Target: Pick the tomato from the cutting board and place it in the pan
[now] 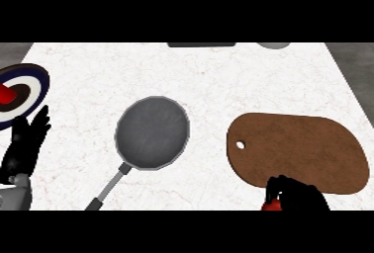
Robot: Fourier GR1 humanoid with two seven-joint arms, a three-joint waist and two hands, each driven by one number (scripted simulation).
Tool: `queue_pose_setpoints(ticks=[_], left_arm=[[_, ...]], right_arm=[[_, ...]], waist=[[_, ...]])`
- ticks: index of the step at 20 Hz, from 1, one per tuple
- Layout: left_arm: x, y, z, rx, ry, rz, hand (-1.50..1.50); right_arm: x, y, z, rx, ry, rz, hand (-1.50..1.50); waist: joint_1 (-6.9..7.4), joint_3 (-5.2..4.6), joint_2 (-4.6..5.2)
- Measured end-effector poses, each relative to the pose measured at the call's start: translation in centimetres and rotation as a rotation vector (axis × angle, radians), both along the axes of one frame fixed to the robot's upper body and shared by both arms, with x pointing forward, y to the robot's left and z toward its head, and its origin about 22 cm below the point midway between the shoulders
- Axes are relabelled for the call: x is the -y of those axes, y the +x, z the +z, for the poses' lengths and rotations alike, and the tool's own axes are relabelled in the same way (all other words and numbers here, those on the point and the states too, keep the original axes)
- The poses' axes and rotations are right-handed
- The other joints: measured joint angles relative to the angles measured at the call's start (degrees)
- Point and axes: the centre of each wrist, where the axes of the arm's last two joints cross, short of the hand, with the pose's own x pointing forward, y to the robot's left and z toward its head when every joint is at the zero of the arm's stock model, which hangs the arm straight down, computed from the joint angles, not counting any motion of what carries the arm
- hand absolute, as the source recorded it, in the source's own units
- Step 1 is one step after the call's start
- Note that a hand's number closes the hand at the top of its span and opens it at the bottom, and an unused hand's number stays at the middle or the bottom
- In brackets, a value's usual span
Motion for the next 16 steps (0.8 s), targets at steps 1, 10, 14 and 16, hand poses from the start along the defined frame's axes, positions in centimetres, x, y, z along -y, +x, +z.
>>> queue_pose_setpoints(ticks=[1,10,14,16], left_arm=[[-0.2,-0.1,0.0,-0.001,-0.004,-0.001,0.0],[-0.2,0.3,-0.3,0.011,0.0,-0.016,0.0],[0.3,0.3,-0.3,0.007,0.001,-0.025,0.0],[0.4,0.7,0.0,0.01,0.005,-0.029,0.0]], right_arm=[[-0.3,-0.3,0.8,0.068,0.012,0.015,1.5],[-4.9,-1.9,5.1,0.35,0.132,0.114,1.5],[-8.0,-0.1,5.9,0.381,0.195,0.111,1.5],[-9.3,1.4,6.2,0.387,0.23,0.106,1.5]], waist=[[0.01,0.0,-0.05],[0.88,-0.01,0.29],[1.38,0.0,0.41],[1.62,-0.01,0.51]])
